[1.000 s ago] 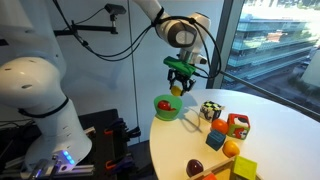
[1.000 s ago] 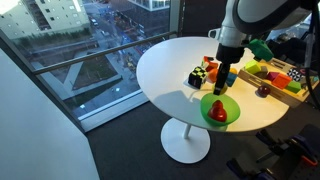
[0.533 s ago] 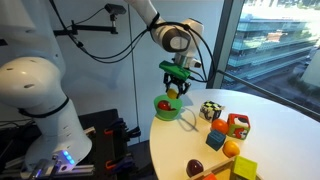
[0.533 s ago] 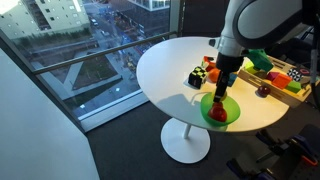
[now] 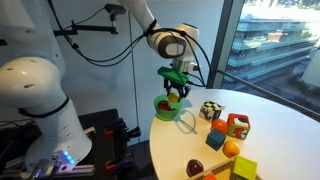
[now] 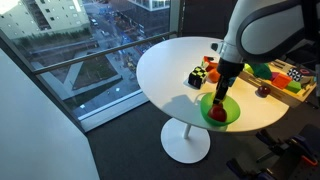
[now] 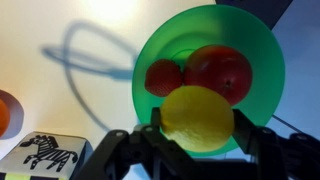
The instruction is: Put the lemon in the bowl, then move the bowl from the edge
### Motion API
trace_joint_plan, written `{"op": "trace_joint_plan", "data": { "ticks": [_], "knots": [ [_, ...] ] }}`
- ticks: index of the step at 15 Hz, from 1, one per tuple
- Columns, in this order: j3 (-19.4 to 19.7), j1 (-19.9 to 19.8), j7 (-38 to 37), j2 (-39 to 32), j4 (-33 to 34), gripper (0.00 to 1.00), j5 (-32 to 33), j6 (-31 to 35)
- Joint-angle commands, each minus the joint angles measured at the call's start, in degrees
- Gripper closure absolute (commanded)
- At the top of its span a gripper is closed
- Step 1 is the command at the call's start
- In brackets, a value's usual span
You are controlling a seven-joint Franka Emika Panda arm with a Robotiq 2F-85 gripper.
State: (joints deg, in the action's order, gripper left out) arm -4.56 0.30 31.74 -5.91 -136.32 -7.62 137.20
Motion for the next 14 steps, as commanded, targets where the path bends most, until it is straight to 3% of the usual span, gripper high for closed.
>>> {"op": "trace_joint_plan", "data": {
  "ticks": [1,3,4,6,14],
  "knots": [
    [0.6,0.0,-0.5,0.9,-2.1,0.55,2.5,2.8],
    [0.7,-0.1,-0.5,0.9,-2.5,0.06,3.0,3.4],
    [0.8,-0.1,-0.4,0.9,-2.7,0.07,3.1,3.6],
    [0.8,-0.2,-0.2,1.0,-2.9,0.00,2.9,3.5],
    [0.9,-0.6,0.1,1.4,-1.3,0.00,1.6,-1.2]
  ]
}}
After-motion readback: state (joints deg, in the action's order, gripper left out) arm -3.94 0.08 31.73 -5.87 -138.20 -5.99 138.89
